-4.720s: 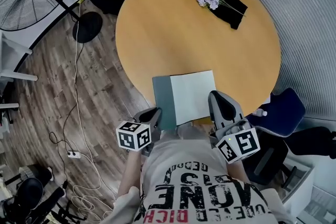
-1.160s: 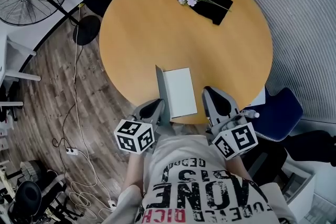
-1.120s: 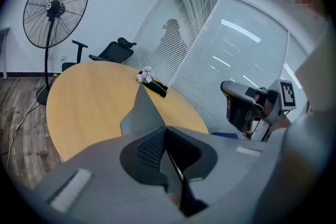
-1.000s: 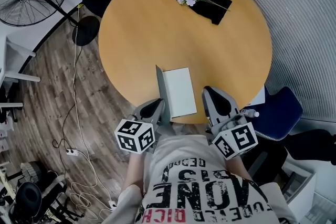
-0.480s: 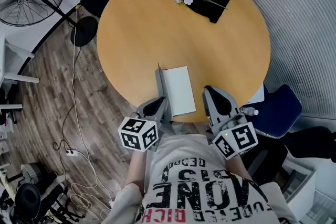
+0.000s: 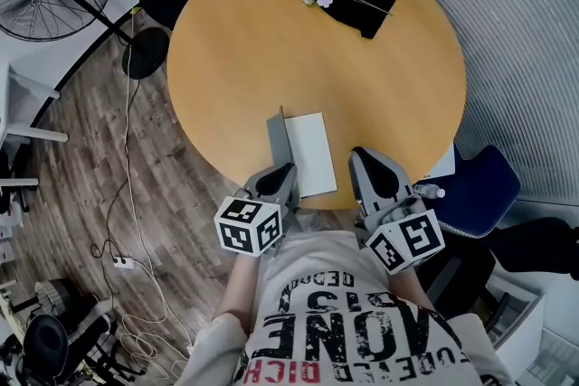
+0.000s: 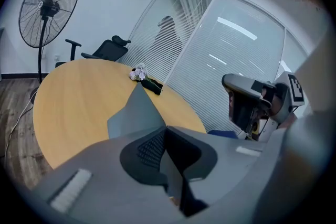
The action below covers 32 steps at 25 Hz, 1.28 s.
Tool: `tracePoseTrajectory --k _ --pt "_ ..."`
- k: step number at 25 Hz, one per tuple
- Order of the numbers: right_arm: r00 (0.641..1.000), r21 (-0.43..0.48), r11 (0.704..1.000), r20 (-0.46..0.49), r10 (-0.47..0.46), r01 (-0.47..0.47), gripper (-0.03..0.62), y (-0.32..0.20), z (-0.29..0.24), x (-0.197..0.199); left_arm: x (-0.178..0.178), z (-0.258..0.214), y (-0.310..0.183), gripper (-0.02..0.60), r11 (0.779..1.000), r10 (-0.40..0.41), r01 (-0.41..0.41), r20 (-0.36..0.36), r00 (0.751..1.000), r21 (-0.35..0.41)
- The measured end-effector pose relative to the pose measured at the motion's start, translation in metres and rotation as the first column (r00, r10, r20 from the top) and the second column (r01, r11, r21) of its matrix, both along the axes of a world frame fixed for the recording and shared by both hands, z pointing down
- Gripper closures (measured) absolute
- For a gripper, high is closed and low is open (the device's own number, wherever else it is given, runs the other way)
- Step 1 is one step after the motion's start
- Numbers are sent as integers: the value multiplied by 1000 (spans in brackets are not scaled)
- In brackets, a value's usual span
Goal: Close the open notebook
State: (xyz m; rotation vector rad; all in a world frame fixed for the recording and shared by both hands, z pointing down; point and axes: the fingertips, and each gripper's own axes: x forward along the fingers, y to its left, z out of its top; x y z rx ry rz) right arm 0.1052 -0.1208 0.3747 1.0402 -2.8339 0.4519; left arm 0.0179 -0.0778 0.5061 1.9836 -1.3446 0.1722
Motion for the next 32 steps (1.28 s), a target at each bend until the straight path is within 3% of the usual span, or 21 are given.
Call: tracePoseTrajectory --k 32 --pt "999 -27 999 -9 44 -44 582 -19 8 21 43 28 -24 561 995 88 -86 29 996 -56"
